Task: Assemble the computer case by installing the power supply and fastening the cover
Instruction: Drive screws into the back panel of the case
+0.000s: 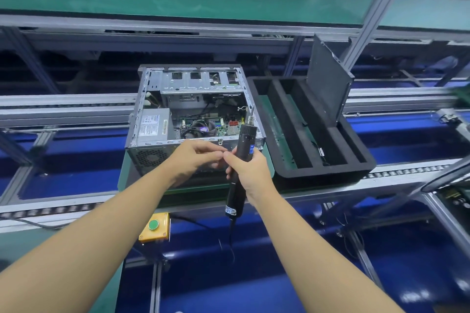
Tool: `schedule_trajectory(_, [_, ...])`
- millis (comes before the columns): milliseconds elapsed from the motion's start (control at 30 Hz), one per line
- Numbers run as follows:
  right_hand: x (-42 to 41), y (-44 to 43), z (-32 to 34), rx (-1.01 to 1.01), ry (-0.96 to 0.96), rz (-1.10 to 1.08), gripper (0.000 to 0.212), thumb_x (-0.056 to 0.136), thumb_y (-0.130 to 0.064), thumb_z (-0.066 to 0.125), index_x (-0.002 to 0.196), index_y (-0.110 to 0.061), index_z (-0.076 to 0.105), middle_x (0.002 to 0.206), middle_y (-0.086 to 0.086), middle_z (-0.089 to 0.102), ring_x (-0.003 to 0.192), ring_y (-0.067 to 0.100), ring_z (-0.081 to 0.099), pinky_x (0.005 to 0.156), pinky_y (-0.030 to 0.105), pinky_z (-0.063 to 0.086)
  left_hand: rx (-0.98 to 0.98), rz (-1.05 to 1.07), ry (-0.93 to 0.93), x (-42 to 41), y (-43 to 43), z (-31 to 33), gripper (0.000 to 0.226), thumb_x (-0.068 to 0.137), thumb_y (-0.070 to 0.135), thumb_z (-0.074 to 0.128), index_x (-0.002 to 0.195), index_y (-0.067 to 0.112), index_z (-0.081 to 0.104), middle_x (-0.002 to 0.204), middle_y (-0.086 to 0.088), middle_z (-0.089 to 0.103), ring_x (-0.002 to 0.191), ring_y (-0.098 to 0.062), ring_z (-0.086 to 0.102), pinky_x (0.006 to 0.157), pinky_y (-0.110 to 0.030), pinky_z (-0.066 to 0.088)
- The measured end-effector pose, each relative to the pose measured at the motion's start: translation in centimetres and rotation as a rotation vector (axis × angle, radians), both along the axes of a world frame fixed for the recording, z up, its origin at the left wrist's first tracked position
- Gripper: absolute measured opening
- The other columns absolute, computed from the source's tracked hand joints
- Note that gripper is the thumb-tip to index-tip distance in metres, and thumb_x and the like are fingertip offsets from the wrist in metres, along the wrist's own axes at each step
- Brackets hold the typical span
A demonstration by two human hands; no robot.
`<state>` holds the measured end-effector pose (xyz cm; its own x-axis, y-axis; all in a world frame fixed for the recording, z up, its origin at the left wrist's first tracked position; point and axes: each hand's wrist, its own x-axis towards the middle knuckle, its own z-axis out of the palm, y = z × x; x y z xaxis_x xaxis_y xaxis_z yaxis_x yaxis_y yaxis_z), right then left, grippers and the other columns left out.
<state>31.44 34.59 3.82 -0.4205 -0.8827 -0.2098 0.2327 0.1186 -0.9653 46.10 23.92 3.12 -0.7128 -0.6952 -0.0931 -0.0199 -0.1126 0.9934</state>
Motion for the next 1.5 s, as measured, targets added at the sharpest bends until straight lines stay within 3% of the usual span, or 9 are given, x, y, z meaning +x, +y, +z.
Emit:
schedule_trajectory(167, [-0.8, 0.7, 0.3, 0.031, 0.09, 0.129, 0.022, 0.09, -0.022, 0.078, 0.099, -0.013, 0.06, 0.073, 0.013, 0.069, 0.056, 0.014, 0.059, 0.056, 0.03, 0.055, 0.217, 0.135, 0.147, -0.6, 0.1, -0.3, 0.016, 0.082, 0.02, 0.073, 0.094, 0.008, 0.074, 0.097, -0.013, 0.073, 0.089, -0.021, 0.069, 0.077, -0.03, 0.059])
schedule_trajectory(233, [-1.0, 1.0, 0.4, 0.06, 0.126, 0.213, 0.027, 0.089, -0.025, 0.077, 0.106, -0.015, 0.059, 0.075, 0.007, 0.068, 0.059, 0.015, 0.059, 0.06, 0.033, 0.055, 0.327, 0.207, 0.262, -0.8, -0.2, 0.1, 0.019, 0.086, 0.017, 0.068, 0.102, 0.007, 0.068, 0.105, -0.012, 0.073, 0.095, -0.022, 0.07, 0.079, -0.031, 0.058])
schedule_trajectory(400, [-1.5, 2.4, 0.4, 0.093, 0.232, 0.443, 0.074, 0.084, -0.012, 0.077, 0.139, -0.033, 0.031, 0.103, 0.004, 0.064, 0.069, 0.018, 0.062, 0.069, 0.03, 0.057, 0.493, 0.24, 0.442, -1.5, -0.4, 0.8, 0.008, 0.096, 0.016, 0.058, 0.099, 0.011, 0.063, 0.124, -0.013, 0.069, 0.112, -0.024, 0.068, 0.084, -0.033, 0.058])
schedule_trajectory(533, [-1.7, 3.7, 0.7, 0.075, 0.276, 0.56, 0.092, 0.085, -0.005, 0.075, 0.142, -0.054, 0.021, 0.104, 0.007, 0.063, 0.073, 0.013, 0.064, 0.076, 0.027, 0.058, 0.591, 0.293, 0.546, -2.0, -0.3, 0.8, 0.01, 0.1, 0.015, 0.053, 0.098, 0.011, 0.062, 0.12, -0.015, 0.07, 0.111, -0.025, 0.069, 0.078, -0.034, 0.06])
schedule_trajectory(700, [-1.8, 4.3, 1.0, 0.096, 0.317, 0.619, 0.097, 0.09, -0.001, 0.07, 0.157, -0.045, 0.016, 0.111, 0.01, 0.06, 0.072, 0.011, 0.062, 0.077, 0.028, 0.058, 0.645, 0.314, 0.528, -2.1, 0.4, 0.7, 0.019, 0.098, 0.018, 0.055, 0.105, 0.002, 0.063, 0.104, -0.009, 0.075, 0.094, -0.017, 0.073, 0.073, -0.03, 0.06])
schedule_trajectory(900, [-2.0, 4.3, 1.0, 0.129, 0.295, 0.675, 0.104, 0.088, -0.005, 0.072, 0.161, -0.05, 0.013, 0.106, 0.009, 0.062, 0.074, 0.016, 0.063, 0.08, 0.034, 0.059, 0.616, 0.335, 0.481, -1.8, 1.3, 1.1, 0.047, 0.1, 0.016, 0.053, 0.142, -0.005, 0.045, 0.099, -0.007, 0.074, 0.086, -0.013, 0.073, 0.071, -0.026, 0.059])
schedule_trajectory(1000, [-2.1, 4.2, 0.8, 0.134, 0.263, 0.686, 0.105, 0.086, -0.003, 0.072, 0.16, -0.051, 0.014, 0.121, 0.017, 0.061, 0.074, 0.019, 0.062, 0.08, 0.039, 0.058, 0.595, 0.293, 0.471, -1.4, 1.4, 1.3, 0.045, 0.097, 0.014, 0.054, 0.138, -0.004, 0.048, 0.104, -0.008, 0.074, 0.091, -0.014, 0.073, 0.074, -0.025, 0.059])
schedule_trajectory(1167, [-2.4, 4.1, 0.4, 0.161, 0.182, 0.718, 0.105, 0.086, -0.002, 0.072, 0.16, -0.051, 0.016, 0.136, 0.012, 0.053, 0.07, 0.022, 0.063, 0.076, 0.04, 0.057, 0.53, 0.279, 0.443, -1.0, 1.5, 1.0, 0.022, 0.096, 0.013, 0.055, 0.115, 0.003, 0.06, 0.103, -0.008, 0.074, 0.091, -0.015, 0.073, 0.071, -0.023, 0.059])
schedule_trajectory(1500, [-2.8, 4.1, 1.0, 0.19, 0.185, 0.719, 0.103, 0.089, 0.0, 0.071, 0.161, -0.048, 0.016, 0.137, 0.016, 0.05, 0.073, 0.025, 0.059, 0.08, 0.044, 0.057, 0.516, 0.246, 0.426, -0.7, 0.7, 0.1, 0.026, 0.09, 0.016, 0.061, 0.113, 0.004, 0.063, 0.105, -0.009, 0.073, 0.093, -0.016, 0.072, 0.073, -0.024, 0.059])
